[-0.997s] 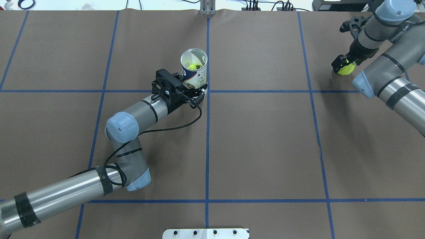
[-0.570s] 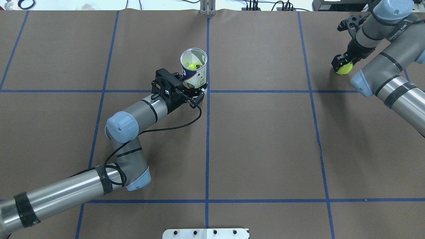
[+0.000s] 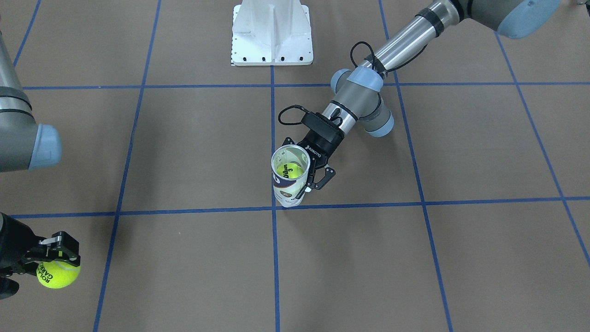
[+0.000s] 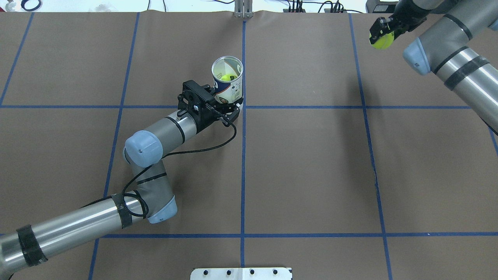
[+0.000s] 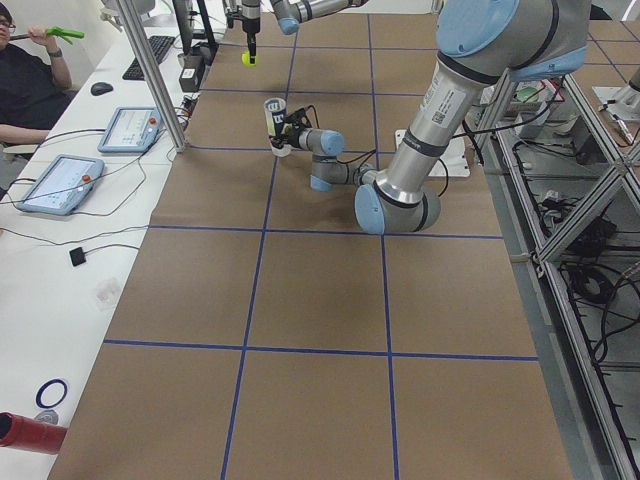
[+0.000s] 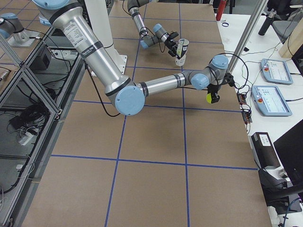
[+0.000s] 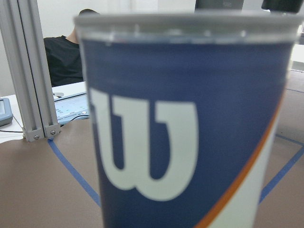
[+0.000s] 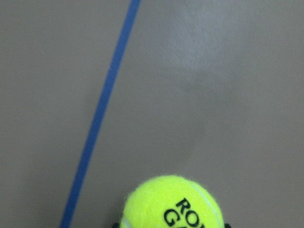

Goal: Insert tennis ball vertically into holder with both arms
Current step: 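Lift the ball with the right gripper and carry it above the can, then lower the ball into the can's opening with the right gripper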

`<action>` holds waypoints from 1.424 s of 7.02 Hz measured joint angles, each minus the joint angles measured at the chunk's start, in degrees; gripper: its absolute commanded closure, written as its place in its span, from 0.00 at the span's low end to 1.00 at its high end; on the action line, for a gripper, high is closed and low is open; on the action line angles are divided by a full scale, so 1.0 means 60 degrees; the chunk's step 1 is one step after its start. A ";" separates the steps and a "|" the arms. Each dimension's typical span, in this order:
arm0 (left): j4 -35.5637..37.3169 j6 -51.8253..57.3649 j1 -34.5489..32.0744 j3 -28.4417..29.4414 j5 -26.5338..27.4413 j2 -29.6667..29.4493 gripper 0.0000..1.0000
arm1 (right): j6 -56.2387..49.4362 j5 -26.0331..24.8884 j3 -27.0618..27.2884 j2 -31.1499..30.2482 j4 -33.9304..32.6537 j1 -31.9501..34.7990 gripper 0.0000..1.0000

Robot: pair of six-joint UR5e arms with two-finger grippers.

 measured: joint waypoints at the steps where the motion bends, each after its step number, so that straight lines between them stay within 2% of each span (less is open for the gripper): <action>1: 0.0000 0.0000 0.0013 0.0000 0.0000 -0.0001 0.30 | 0.1517 0.0339 0.0225 0.0779 -0.0046 -0.0206 1.00; 3: 0.0000 0.0000 0.0025 0.0000 0.0000 -0.0044 0.30 | 0.4584 0.0501 0.0460 0.2471 -0.0090 -0.1264 1.00; 5: 0.0000 0.0000 0.0027 0.0003 0.0000 -0.0058 0.30 | 0.6115 0.0035 0.0764 0.3342 -0.0124 -0.2269 1.00; 10: 0.0000 0.0000 0.0022 0.0036 0.0000 -0.0039 0.30 | 0.6551 -0.0180 0.1326 0.3366 -0.0746 -0.3039 1.00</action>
